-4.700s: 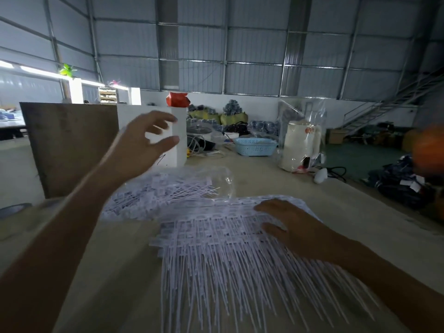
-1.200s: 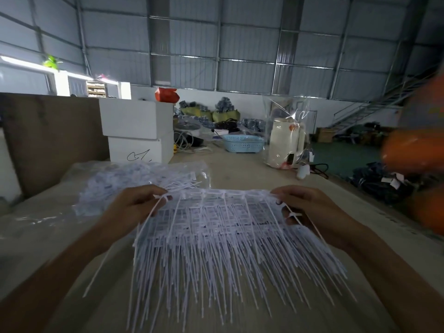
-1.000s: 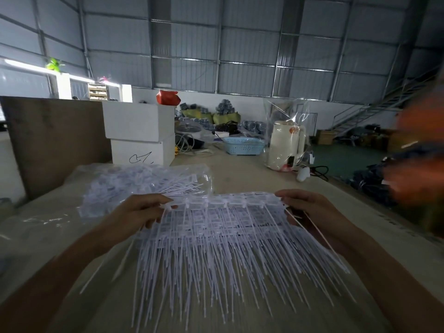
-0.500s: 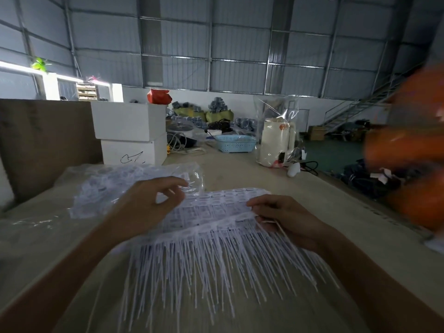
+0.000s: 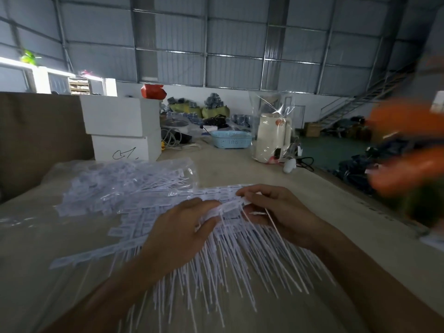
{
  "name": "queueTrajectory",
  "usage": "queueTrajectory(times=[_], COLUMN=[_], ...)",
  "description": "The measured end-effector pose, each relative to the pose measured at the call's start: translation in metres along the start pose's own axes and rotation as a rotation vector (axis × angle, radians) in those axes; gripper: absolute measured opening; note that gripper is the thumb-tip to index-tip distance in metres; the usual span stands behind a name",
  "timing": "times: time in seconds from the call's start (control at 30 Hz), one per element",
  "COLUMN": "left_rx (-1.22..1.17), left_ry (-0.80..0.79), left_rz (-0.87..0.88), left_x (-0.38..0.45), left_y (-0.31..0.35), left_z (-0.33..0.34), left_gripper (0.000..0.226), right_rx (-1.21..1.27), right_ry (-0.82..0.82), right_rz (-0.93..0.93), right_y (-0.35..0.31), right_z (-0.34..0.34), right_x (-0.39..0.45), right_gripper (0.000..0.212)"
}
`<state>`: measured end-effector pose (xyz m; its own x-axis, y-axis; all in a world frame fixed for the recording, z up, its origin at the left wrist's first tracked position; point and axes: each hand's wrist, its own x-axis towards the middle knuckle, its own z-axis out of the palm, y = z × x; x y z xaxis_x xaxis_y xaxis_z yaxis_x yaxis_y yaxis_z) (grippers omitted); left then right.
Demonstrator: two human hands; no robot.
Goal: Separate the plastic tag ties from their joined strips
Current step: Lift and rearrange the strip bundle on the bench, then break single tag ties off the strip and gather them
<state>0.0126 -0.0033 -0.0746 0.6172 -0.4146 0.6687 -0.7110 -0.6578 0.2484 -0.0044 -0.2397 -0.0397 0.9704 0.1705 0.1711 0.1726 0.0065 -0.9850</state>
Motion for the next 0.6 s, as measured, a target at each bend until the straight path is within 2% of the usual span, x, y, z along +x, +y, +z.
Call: queueTrajectory(times=[0.13,0.2,0.4,0.5,0.6], left_rx=[0.140,0.192,0.251,0.241,0.113], left_ry=[0.099,0.063,0.000,-0.062,-0.121], left_rz=[0.107,0.142,0.180,0.127,0.017], left_x=[-0.001,-0.002,-0.001,-0.003,-0.005], left_y=[0.007,0.008,0.009,0.005,0.001], left_z=[-0.003,0.000,0.005,0.002,0.001], left_gripper=[0.031,0.030,0.032,0.035,0.039], right_rx=[-0.444,-0.510,-0.285,-0.232,-0.235], right_ry=[-0.112,-0.128,-0.062,-0.025,0.000], right_rz=[0.047,0.040,0.080,0.147,0.171], right_y=[-0.009,-0.009,0.013,0.023,0.025], right_z=[-0.004,-0.011,-0.019,-0.012,-0.006], right_x=[-0.002,-0.005,-0.021,-0.020,-0.019], right_gripper=[0.027,0.028,0.019,0.022,0.019])
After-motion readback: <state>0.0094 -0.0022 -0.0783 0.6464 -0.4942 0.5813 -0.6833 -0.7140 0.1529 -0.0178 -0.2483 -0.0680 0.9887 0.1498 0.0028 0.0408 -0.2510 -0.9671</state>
